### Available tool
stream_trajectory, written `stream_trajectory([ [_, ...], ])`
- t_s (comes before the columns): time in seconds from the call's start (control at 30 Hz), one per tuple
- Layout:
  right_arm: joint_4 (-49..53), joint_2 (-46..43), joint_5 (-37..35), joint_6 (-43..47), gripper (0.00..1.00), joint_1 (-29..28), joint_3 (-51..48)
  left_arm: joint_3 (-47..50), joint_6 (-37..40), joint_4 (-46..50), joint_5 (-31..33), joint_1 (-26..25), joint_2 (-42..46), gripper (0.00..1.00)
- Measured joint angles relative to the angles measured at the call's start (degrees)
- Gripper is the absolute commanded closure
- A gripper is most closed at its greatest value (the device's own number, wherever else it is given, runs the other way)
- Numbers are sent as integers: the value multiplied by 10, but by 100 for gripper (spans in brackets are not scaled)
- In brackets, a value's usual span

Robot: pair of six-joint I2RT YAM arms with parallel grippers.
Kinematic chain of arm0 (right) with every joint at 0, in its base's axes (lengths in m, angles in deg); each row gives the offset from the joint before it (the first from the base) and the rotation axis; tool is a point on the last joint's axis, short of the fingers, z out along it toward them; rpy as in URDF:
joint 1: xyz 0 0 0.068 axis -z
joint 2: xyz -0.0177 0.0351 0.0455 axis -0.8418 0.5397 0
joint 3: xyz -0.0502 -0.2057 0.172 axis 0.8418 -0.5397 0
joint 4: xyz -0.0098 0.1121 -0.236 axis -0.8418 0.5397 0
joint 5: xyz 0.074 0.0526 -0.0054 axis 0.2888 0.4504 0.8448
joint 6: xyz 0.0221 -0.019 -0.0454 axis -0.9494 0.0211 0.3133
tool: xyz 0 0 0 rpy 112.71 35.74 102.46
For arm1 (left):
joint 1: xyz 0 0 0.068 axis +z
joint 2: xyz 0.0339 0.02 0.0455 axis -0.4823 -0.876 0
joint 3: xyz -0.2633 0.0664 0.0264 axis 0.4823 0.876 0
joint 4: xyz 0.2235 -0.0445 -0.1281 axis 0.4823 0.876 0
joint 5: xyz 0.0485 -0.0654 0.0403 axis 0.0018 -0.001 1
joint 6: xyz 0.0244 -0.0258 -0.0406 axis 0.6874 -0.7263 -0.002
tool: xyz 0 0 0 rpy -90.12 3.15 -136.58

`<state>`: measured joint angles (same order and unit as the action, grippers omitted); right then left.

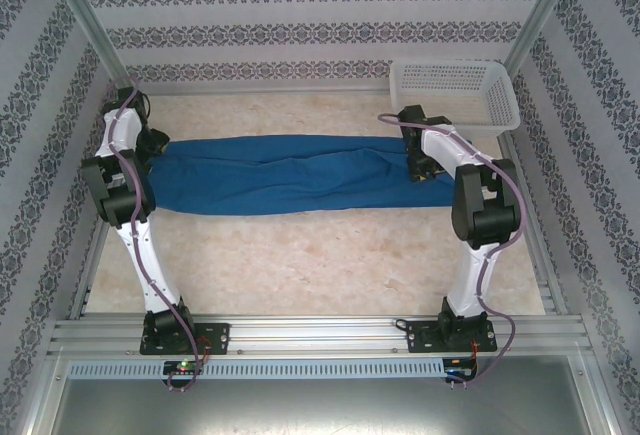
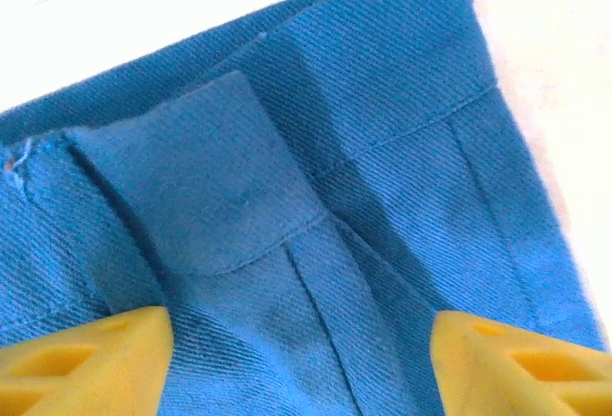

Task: Roll up the long pants

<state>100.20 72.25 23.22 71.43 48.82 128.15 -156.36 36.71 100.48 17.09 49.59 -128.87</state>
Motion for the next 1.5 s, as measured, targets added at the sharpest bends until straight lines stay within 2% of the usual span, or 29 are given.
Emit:
stream_trajectory([
  [0.23,5,-33,0,0,17,0,0,0,-9,27,-8,0,-4,9],
  [0.3,5,-35,0,-2,17,0,0,0,-12,31,-10,0,-4,11],
  [0.33,4,-35,0,-2,17,0,0,0,-12,31,-11,0,-4,21],
  [0.4,5,-35,0,-4,16,0,-3,0,-16,33,-14,0,-5,65],
  [0.47,4,-35,0,-7,16,0,-8,-3,-16,35,-19,0,-8,96],
  [0.5,5,-35,0,-9,16,0,-10,-11,-16,37,-22,0,-15,100],
  [0.67,3,-36,4,-11,16,0,-24,-58,-14,50,-34,0,-46,100],
  [1.2,-4,-39,6,-9,16,-14,-42,-67,-14,52,-45,0,-46,100],
  [1.5,-32,37,-5,4,21,-16,-10,-67,-14,52,-49,2,-46,100],
])
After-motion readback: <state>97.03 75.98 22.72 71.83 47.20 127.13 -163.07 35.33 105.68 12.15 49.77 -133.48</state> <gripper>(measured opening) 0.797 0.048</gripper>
